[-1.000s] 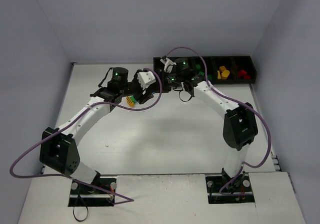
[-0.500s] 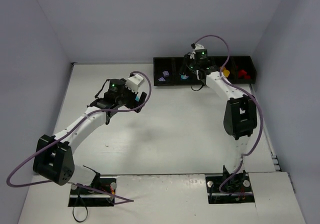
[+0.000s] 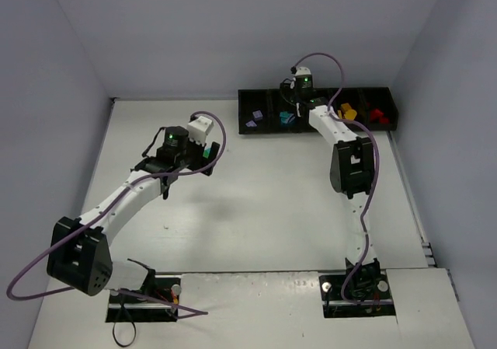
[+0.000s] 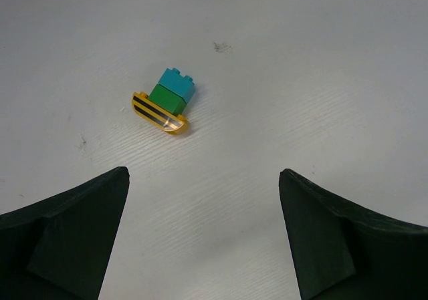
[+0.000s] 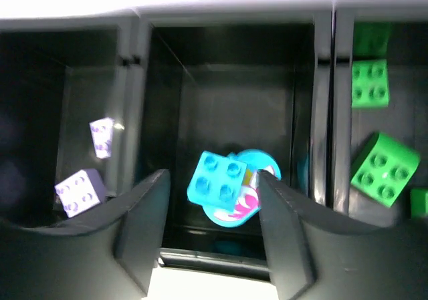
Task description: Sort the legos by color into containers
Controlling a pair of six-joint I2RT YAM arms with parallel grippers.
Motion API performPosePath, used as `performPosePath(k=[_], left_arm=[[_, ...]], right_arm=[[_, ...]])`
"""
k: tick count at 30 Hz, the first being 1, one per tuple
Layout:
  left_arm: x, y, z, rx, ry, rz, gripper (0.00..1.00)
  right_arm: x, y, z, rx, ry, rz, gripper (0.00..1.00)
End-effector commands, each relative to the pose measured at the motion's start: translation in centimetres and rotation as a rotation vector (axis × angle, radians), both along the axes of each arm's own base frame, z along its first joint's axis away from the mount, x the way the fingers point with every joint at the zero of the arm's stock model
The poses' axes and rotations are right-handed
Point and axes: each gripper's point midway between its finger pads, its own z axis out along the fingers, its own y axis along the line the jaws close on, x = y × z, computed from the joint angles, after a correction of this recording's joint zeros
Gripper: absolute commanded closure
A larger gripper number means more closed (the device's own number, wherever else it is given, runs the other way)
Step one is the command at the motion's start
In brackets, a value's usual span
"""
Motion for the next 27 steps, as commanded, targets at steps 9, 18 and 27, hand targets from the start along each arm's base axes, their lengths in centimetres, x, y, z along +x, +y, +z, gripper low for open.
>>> performPosePath(k=[9,18,27], left_arm=[[5.7,2.3,-1.9,0.124,0.038,-0.012,0.13],[9.3,3.1,-3.8,0.16,0.101,-0.159,0.13],[10.5,1.9,-7.6,0.2,0.227,-0.298,0.16]], right_arm=[[-1.9,0.7,14.0,0.102,-0.23,0.15,0.39],[-9.3,2.7,12.3,0.249,-0.091,0.274,0.39],[-12.5,3.0,11.4,0.287,-0.039,0.298,0.39]])
